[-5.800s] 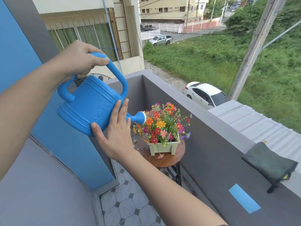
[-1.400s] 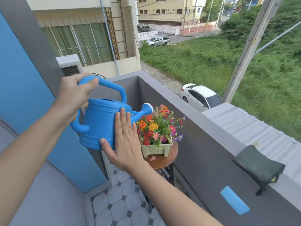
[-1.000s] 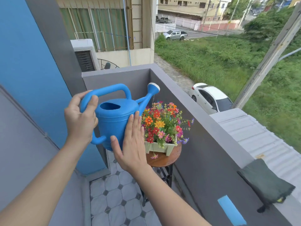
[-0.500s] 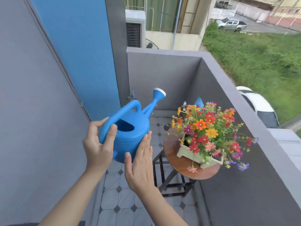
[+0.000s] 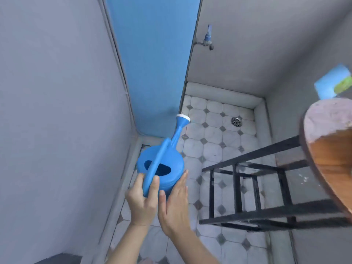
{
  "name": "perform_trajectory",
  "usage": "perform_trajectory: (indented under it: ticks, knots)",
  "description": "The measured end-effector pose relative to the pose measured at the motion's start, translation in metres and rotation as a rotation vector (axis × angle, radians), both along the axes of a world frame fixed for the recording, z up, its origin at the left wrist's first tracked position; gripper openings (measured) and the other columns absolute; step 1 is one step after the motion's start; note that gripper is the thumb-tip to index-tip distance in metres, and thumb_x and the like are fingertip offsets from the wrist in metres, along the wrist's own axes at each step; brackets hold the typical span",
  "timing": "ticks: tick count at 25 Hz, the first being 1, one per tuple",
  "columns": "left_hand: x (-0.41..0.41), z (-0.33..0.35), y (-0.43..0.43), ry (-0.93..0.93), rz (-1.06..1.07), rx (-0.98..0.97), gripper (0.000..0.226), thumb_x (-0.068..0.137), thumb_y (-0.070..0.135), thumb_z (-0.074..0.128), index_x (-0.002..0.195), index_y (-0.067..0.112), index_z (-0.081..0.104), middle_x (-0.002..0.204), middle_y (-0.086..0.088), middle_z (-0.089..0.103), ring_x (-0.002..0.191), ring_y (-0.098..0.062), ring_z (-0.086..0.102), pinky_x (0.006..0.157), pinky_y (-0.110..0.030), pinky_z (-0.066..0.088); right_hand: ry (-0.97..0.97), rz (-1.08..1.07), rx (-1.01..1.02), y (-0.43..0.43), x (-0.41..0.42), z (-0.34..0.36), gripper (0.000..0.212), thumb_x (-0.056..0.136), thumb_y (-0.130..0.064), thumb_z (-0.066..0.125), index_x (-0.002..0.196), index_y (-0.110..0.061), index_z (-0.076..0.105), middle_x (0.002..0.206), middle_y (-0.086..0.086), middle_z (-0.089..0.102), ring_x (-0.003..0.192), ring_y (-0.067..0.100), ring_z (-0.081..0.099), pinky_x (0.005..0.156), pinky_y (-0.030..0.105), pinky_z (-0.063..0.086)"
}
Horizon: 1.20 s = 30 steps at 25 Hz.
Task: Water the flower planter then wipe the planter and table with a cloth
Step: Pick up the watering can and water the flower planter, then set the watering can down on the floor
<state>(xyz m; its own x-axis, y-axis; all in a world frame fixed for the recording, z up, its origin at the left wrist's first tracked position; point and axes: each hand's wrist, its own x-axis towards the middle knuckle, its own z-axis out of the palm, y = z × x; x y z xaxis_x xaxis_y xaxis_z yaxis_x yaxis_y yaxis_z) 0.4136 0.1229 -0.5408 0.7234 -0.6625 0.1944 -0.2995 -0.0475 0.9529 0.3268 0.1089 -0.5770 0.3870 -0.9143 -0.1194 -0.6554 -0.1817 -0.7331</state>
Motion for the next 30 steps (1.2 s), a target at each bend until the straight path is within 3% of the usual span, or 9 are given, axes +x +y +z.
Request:
perform_trajectory:
  ticks: [3, 10, 13, 16, 19, 24, 27, 30]
  knots:
    - [-0.004, -0.102, 0.004, 0.031, 0.005, 0.016, 0.044, 0.083, 0.038, 0.050, 0.055, 0.009, 0.033, 0.048, 0.011, 0.042, 0.041, -0.005, 0.032, 0.042, -0.017, 0.028, 0.045, 0.032, 0.060, -0.003, 0.000, -0.098, 0.088, 0.074, -0.077, -0.009, 0.136, -0.018, -0.030, 0.149, -0.007, -0.030, 0.142, 0.005, -0.021, 0.117, 0.026, -0.009]
    - [-0.010, -0.290, -0.005, 0.038, 0.054, 0.070, 0.040, 0.082, 0.037, 0.051, 0.055, 0.013, 0.034, 0.048, 0.014, 0.043, 0.041, -0.002, 0.034, 0.043, -0.010, 0.026, 0.158, 0.083, 0.126, -0.014, -0.003, -0.277, 0.085, 0.070, -0.075, -0.011, 0.128, -0.018, -0.038, 0.143, -0.006, -0.035, 0.145, 0.011, -0.013, 0.119, 0.032, -0.003]
    - [-0.013, -0.341, -0.014, 0.038, 0.093, 0.049, 0.038, 0.083, 0.036, 0.051, 0.055, 0.015, 0.034, 0.044, 0.014, 0.033, 0.041, -0.004, 0.031, 0.041, -0.017, 0.028, 0.143, 0.088, 0.111, -0.023, -0.004, -0.333, 0.084, 0.085, -0.068, 0.013, 0.124, -0.027, -0.049, 0.159, 0.008, -0.014, 0.148, 0.025, 0.002, 0.119, 0.039, 0.008]
    - [-0.017, -0.375, -0.012, 0.019, 0.113, 0.030, 0.038, 0.083, 0.031, 0.049, 0.054, 0.010, 0.035, 0.045, 0.017, 0.036, 0.042, 0.000, 0.032, 0.042, -0.018, 0.028, 0.070, 0.100, 0.087, -0.023, -0.006, -0.367, 0.086, 0.089, -0.059, 0.026, 0.123, -0.042, -0.050, 0.160, 0.013, 0.012, 0.142, 0.030, 0.021, 0.115, 0.044, 0.021]
    - [-0.022, -0.401, -0.003, -0.035, 0.120, 0.051, 0.039, 0.084, 0.030, 0.046, 0.056, 0.004, 0.042, 0.051, 0.017, 0.039, 0.046, -0.004, 0.033, 0.045, -0.016, 0.028, 0.056, 0.109, 0.089, -0.022, -0.005, -0.379, 0.085, 0.090, -0.056, 0.027, 0.126, -0.039, -0.048, 0.161, 0.010, 0.005, 0.144, 0.025, 0.018, 0.116, 0.041, 0.015]
    - [-0.023, -0.412, 0.016, -0.052, 0.086, 0.219, 0.027, 0.086, 0.038, 0.045, 0.080, 0.011, 0.045, 0.076, -0.003, 0.044, 0.069, -0.011, 0.038, 0.064, -0.018, 0.034, 0.250, 0.194, 0.151, -0.021, -0.008, -0.373, 0.076, 0.090, -0.052, 0.016, 0.139, -0.012, -0.026, 0.152, 0.001, -0.023, 0.146, 0.015, -0.010, 0.120, 0.034, -0.003]
    - [-0.025, -0.369, 0.031, 0.010, 0.085, 0.376, 0.052, 0.085, 0.042, 0.040, 0.113, 0.001, 0.052, 0.108, -0.003, 0.050, 0.100, -0.008, 0.044, 0.087, -0.019, 0.034, 0.437, 0.233, 0.192, -0.013, -0.015, -0.323, 0.082, 0.079, -0.049, -0.002, 0.144, -0.003, -0.020, 0.151, 0.004, -0.026, 0.146, 0.018, -0.013, 0.114, 0.028, -0.009]
    - [-0.024, -0.290, 0.041, 0.225, 0.005, 0.469, 0.061, 0.086, 0.053, 0.030, 0.135, 0.019, 0.045, 0.132, 0.011, 0.047, 0.123, -0.005, 0.042, 0.100, -0.024, 0.033, 0.506, 0.217, 0.243, -0.012, -0.017, -0.239, 0.092, 0.068, -0.049, -0.007, 0.146, -0.001, -0.016, 0.153, 0.009, -0.026, 0.147, 0.023, -0.012, 0.116, 0.032, -0.004]
